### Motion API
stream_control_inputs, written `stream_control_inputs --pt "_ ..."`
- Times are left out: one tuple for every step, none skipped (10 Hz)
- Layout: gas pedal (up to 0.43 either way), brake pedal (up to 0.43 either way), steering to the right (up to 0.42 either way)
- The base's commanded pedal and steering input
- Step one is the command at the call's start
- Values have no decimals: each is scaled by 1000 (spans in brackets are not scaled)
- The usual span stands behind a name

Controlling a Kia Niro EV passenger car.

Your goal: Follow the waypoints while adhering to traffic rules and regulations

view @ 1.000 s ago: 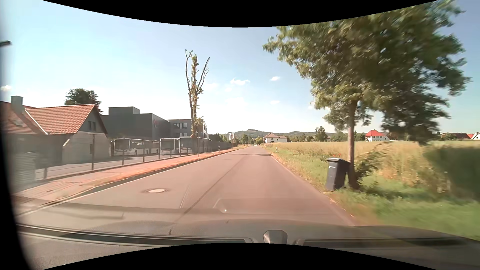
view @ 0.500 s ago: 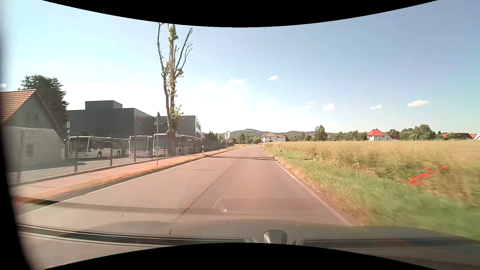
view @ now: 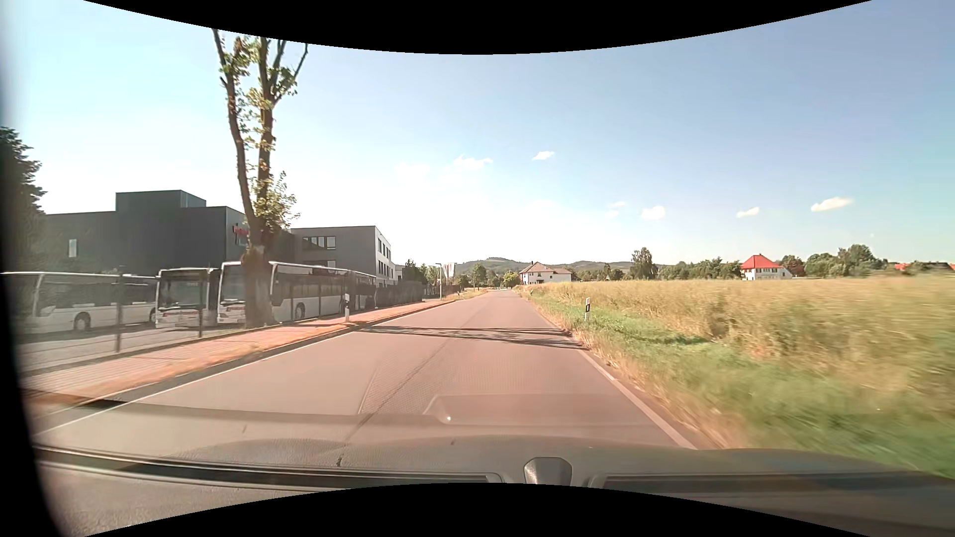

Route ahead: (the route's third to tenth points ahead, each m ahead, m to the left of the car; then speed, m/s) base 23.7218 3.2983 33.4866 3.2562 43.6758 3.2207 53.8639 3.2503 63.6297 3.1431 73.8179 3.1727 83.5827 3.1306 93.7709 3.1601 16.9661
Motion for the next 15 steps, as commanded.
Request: stream_control_inputs --pt "177 6 0" --pt "177 6 0" --pt "177 6 0" --pt "177 6 0" --pt "177 6 0" --pt "177 6 0" --pt "177 6 0" --pt "177 6 -1" --pt "177 6 -1" --pt "177 6 -1" --pt "177 6 -1" --pt "177 6 -1" --pt "177 6 -1" --pt "169 6 -1" --pt "169 6 -1"
